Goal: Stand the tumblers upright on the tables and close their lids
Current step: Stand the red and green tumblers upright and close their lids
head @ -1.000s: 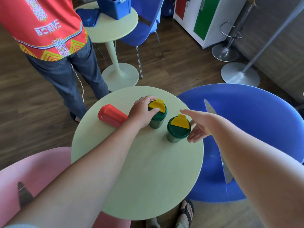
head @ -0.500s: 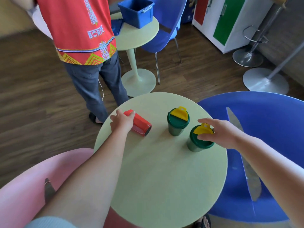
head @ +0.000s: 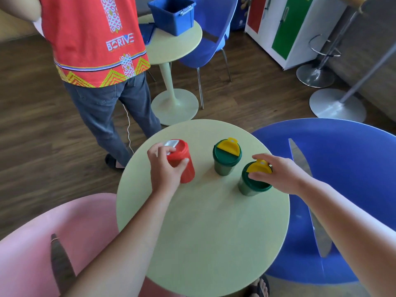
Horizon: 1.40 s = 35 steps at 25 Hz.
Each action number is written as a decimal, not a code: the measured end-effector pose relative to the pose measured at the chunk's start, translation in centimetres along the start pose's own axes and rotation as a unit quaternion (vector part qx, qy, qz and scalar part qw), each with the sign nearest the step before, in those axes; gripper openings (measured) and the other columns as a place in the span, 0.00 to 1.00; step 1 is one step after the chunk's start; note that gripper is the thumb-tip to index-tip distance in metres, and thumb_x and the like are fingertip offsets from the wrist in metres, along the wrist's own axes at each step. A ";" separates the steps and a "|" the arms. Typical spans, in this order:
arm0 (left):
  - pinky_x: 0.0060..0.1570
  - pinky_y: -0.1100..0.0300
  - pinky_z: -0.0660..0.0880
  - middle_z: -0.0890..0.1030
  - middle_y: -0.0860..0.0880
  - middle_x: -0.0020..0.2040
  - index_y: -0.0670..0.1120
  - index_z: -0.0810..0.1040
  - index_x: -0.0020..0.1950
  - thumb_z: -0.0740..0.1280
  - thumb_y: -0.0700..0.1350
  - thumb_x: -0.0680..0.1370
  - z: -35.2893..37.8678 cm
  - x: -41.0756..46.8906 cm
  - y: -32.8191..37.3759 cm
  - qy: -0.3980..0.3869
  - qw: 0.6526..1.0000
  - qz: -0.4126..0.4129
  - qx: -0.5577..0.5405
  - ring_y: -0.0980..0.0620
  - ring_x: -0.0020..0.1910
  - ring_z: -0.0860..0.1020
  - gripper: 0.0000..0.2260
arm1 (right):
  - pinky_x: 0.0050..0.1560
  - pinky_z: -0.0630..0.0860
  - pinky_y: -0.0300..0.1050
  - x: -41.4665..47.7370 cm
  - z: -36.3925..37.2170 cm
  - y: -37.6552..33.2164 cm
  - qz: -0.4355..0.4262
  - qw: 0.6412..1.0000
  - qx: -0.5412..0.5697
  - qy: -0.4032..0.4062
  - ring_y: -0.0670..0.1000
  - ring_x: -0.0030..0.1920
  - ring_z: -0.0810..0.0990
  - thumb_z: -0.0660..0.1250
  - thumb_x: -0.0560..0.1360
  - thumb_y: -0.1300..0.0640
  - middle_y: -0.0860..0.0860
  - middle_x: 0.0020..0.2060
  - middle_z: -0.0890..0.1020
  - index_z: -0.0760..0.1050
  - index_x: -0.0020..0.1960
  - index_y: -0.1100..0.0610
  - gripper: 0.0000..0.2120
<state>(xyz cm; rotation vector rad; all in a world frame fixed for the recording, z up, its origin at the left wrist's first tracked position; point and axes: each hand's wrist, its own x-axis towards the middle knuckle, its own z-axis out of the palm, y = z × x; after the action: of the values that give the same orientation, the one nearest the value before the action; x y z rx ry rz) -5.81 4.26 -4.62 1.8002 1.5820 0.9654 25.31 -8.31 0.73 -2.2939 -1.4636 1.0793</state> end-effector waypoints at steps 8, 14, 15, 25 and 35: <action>0.57 0.54 0.78 0.71 0.41 0.72 0.43 0.80 0.55 0.82 0.42 0.66 1.1 -4.8 -0.5 -0.036 0.990 0.120 0.059 0.40 0.72 0.73 0.20 | 0.42 0.81 0.45 -0.1 0.1 -0.1 0.006 1.000 0.001 0.001 0.50 0.43 0.81 0.74 0.69 0.32 0.51 0.58 0.79 0.71 0.72 0.36 0.34; 0.71 0.50 0.71 0.76 0.43 0.73 0.44 0.75 0.72 0.71 0.59 0.75 -0.9 -3.9 0.5 -0.027 0.999 0.046 0.008 0.43 0.73 0.73 0.30 | 0.48 0.86 0.52 0.6 -0.7 0.0 0.008 1.000 0.015 -0.008 0.56 0.53 0.83 0.72 0.75 0.43 0.53 0.64 0.79 0.73 0.72 0.37 0.25; 0.70 0.50 0.71 0.76 0.45 0.74 0.46 0.73 0.75 0.69 0.62 0.75 -1.2 -2.8 1.0 -0.052 0.998 -0.021 -0.022 0.45 0.73 0.74 0.32 | 0.46 0.87 0.53 0.8 -0.9 0.0 0.004 1.000 0.009 -0.016 0.56 0.52 0.85 0.72 0.76 0.46 0.53 0.63 0.79 0.74 0.71 0.38 0.24; 0.44 0.47 0.86 0.85 0.45 0.53 0.47 0.85 0.60 0.74 0.49 0.78 -1.9 -0.4 0.8 -0.175 0.950 -0.219 -0.136 0.40 0.54 0.86 0.12 | 0.44 0.88 0.50 0.0 0.4 0.7 0.084 0.989 0.113 -0.038 0.55 0.37 0.90 0.76 0.75 0.48 0.56 0.49 0.87 0.81 0.66 0.56 0.22; 0.44 0.47 0.87 0.85 0.56 0.49 0.61 0.82 0.48 0.75 0.51 0.76 -0.7 -4.2 2.5 -0.125 0.954 -0.224 -0.155 0.46 0.51 0.86 0.05 | 0.38 0.87 0.47 -2.3 5.8 -3.7 0.159 0.939 0.300 0.056 0.56 0.35 0.90 0.79 0.72 0.51 0.58 0.43 0.87 0.81 0.63 0.60 0.23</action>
<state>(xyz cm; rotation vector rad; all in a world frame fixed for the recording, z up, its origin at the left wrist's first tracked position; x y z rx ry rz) -5.09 -0.32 -2.95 1.2218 1.4900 0.6922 18.27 -9.57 -0.31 -2.1173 -0.6019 1.2363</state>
